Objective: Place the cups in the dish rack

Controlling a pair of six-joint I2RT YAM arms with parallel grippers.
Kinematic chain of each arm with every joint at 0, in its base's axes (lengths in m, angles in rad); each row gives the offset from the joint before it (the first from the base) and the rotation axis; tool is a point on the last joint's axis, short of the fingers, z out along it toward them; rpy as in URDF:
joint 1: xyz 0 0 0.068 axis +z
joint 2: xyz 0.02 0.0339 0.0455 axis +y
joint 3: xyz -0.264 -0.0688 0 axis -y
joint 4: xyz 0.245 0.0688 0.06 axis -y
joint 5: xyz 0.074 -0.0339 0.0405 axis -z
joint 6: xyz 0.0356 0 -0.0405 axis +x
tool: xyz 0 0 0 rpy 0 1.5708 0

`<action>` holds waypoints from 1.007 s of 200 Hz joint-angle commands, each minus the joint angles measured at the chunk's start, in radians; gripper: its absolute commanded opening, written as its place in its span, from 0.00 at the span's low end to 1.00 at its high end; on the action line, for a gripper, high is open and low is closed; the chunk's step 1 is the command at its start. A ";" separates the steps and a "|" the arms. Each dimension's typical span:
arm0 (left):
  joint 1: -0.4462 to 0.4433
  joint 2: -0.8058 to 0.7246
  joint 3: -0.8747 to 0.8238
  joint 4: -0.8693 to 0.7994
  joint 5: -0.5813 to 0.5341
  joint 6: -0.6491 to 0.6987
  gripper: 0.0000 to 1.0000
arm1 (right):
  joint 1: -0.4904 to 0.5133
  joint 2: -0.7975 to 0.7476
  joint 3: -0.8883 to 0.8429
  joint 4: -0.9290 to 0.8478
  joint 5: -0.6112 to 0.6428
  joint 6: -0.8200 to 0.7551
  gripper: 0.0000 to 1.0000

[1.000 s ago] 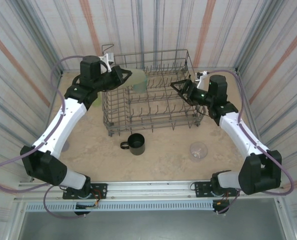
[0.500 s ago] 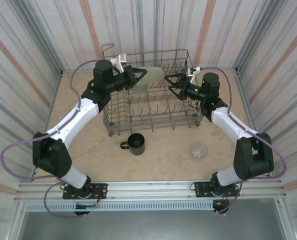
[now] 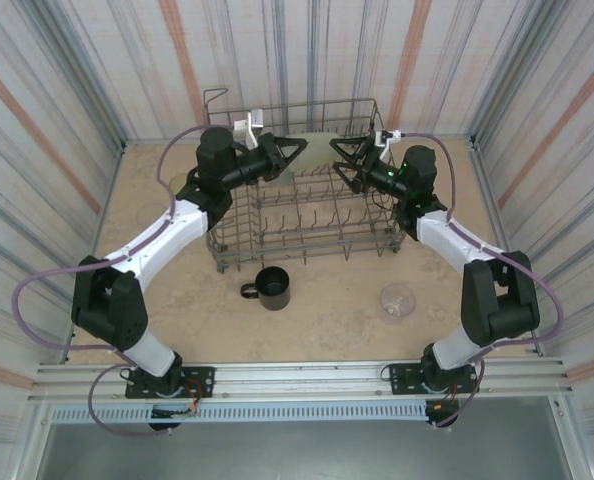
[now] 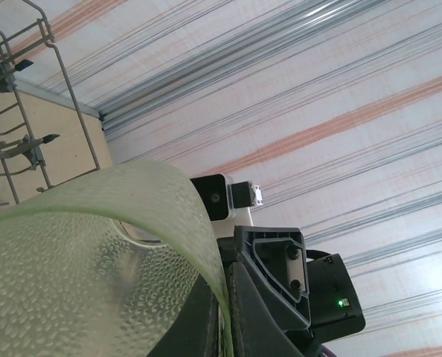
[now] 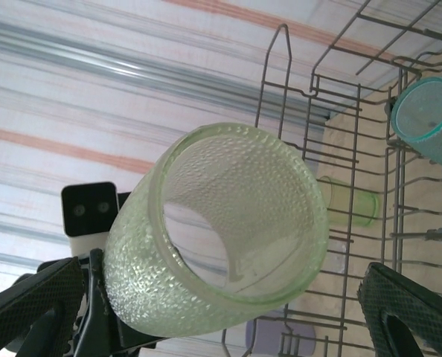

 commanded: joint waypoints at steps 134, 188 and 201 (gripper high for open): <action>-0.040 0.047 -0.066 0.181 0.013 -0.072 0.03 | 0.032 0.077 -0.001 0.218 0.111 0.157 0.47; -0.026 0.009 -0.092 0.119 -0.005 -0.027 0.51 | 0.028 0.052 -0.010 0.154 0.132 0.110 0.43; -0.019 -0.012 -0.096 0.084 -0.016 -0.008 0.61 | 0.026 0.047 -0.005 0.132 0.133 0.097 0.42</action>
